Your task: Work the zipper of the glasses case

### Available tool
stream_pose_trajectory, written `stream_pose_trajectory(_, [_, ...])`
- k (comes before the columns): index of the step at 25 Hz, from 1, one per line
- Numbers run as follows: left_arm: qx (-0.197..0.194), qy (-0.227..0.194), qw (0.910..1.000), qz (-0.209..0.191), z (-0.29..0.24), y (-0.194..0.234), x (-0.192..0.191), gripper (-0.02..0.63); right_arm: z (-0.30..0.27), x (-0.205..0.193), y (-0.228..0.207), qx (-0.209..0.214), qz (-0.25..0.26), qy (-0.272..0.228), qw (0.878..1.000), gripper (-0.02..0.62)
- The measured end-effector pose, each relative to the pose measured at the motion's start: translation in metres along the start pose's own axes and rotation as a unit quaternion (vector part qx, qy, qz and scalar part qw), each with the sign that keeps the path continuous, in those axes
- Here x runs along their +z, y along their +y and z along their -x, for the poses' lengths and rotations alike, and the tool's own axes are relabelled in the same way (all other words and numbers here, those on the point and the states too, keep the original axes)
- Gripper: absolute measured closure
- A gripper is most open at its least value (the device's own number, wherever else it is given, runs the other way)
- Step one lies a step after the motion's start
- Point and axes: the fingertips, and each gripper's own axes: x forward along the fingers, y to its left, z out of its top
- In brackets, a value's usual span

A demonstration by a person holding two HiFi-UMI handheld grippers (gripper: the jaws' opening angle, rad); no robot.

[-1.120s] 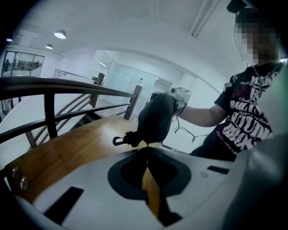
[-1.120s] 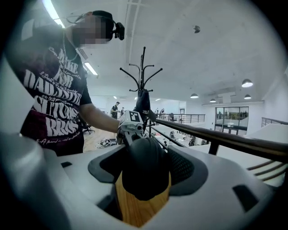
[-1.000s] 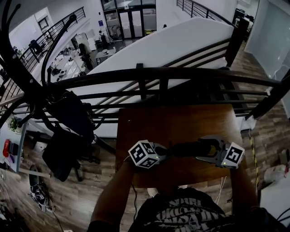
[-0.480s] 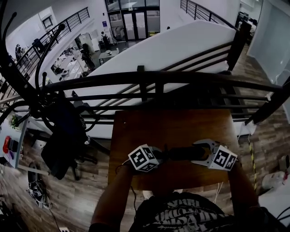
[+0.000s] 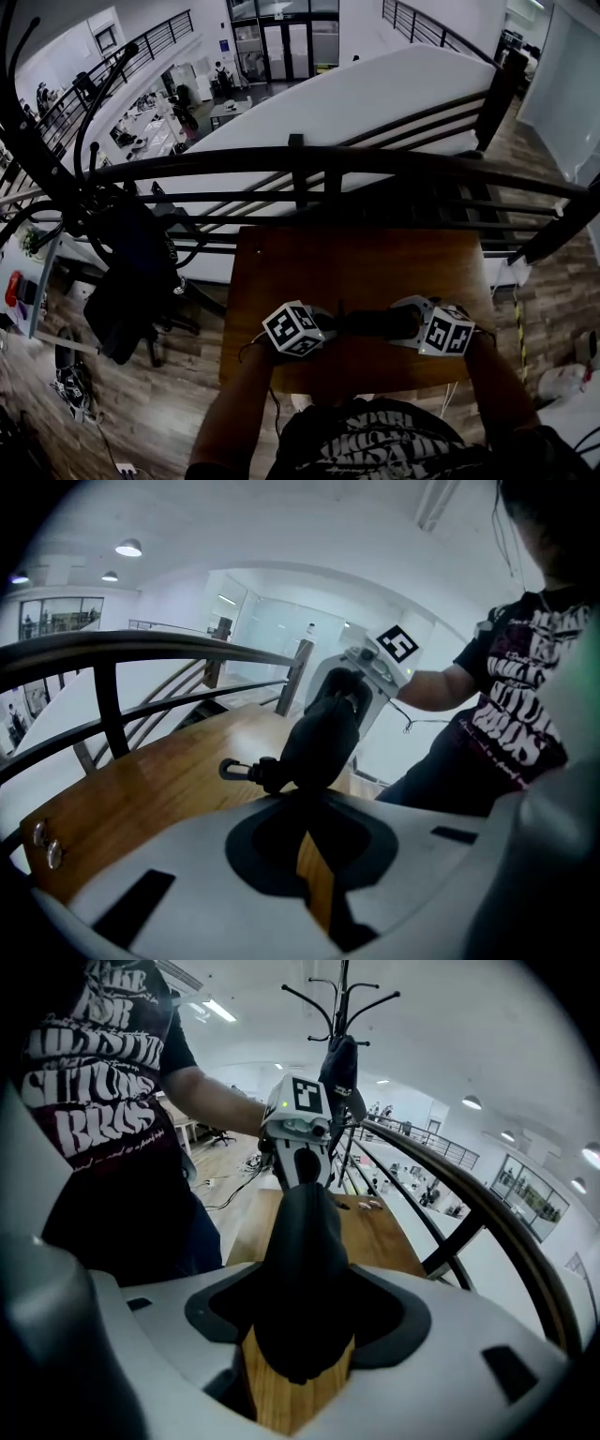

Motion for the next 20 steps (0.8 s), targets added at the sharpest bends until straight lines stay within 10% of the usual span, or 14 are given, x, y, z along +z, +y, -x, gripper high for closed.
stream_pose_trajectory(20, [0.021, 0.091, 0.9952, -0.028, 0.009, 0.004, -0.037, 0.601, -0.055, -0.011, 0.026, 0.04, -0.044, 0.129, 0.99, 0.35])
